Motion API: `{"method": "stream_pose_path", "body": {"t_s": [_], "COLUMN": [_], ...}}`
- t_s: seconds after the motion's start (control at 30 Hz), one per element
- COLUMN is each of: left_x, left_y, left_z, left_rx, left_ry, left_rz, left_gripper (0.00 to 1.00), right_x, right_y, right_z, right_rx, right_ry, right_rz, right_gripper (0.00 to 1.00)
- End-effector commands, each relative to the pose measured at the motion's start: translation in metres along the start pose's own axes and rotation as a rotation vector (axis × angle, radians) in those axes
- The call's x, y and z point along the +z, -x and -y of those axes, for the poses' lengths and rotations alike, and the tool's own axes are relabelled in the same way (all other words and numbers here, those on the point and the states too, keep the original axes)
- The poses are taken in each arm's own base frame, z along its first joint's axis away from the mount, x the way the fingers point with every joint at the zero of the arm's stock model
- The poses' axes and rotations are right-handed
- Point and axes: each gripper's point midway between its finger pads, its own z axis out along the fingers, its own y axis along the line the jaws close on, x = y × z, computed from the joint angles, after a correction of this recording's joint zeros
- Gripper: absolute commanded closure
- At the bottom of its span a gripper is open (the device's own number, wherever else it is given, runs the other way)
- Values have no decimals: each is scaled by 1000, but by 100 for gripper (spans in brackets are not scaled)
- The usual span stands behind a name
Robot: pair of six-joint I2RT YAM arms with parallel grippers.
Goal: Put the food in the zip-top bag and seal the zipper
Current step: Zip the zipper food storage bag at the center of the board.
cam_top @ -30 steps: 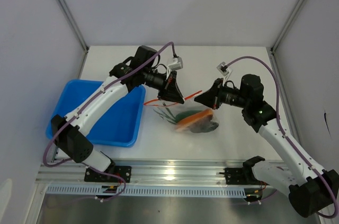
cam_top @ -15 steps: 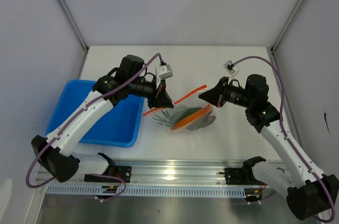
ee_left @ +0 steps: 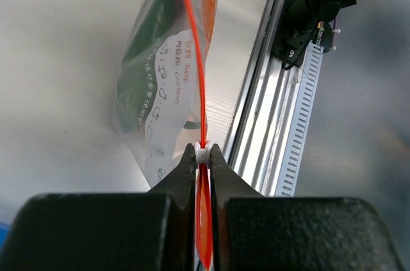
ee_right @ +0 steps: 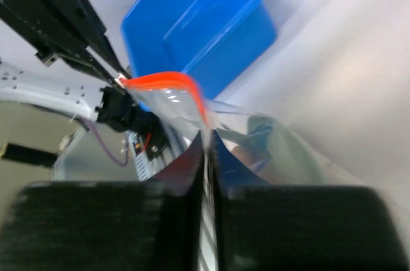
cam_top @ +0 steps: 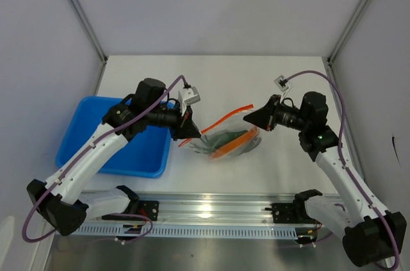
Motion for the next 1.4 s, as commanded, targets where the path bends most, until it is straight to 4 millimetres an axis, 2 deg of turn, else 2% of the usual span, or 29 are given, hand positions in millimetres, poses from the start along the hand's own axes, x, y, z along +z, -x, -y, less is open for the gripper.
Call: {"method": "stream_pose_path", "body": {"t_s": [0.0,0.03,0.07,0.1,0.17,0.27,0.3,0.37,0.47,0.73,0.87,1.0,1.1,1.13,1.23,1.33,1.37], "left_x": [-6,-7,-8,-8,-11,-13,-13,-14,-14,-15,-15,-15,-14,-15,-14,-14,-15], "left_y": [4,7,8,9,12,13,14,12,10,12,11,11,11,12,11,9,7], "left_z": [10,13,14,15,18,20,21,22,22,27,27,27,27,28,26,22,21], "left_rx": [7,13,18,23,34,38,40,41,39,45,48,47,47,48,43,36,30], "left_ry": [-43,-56,-59,-63,-71,-78,-81,-89,-86,-107,-112,-110,-114,-112,-100,-76,-64], "left_rz": [22,25,30,31,32,25,25,23,21,27,27,26,30,34,31,26,26], "left_gripper": [99,99,99,99,99,99,99,99,99,100,99,99,99,99,99,100,99], "right_x": [6,8,13,15,18,21,26,33,42,69,77,83,86,87,88,84,80], "right_y": [-10,-8,-7,-17,-8,-6,-14,-12,-25,-44,-66,-82,-85,-85,-81,-62,-64], "right_z": [-44,-53,-51,-58,-64,-74,-74,-76,-80,-78,-85,-83,-72,-68,-50,-30,-20], "right_rx": [-74,-99,-165,-173,-234,-266,-248,-284,-299,-330,-339,-348,-350,-350,-353,-359,-350], "right_ry": [230,235,204,210,206,261,276,266,296,296,315,297,233,213,96,-59,-104], "right_rz": [-100,-116,-112,-151,-138,-170,-216,-238,-316,-391,-477,-521,-515,-512,-475,-381,-373], "right_gripper": [83,64,44,38,29,28,28,28,29,29,34,49,76,97,100,100,100]}}
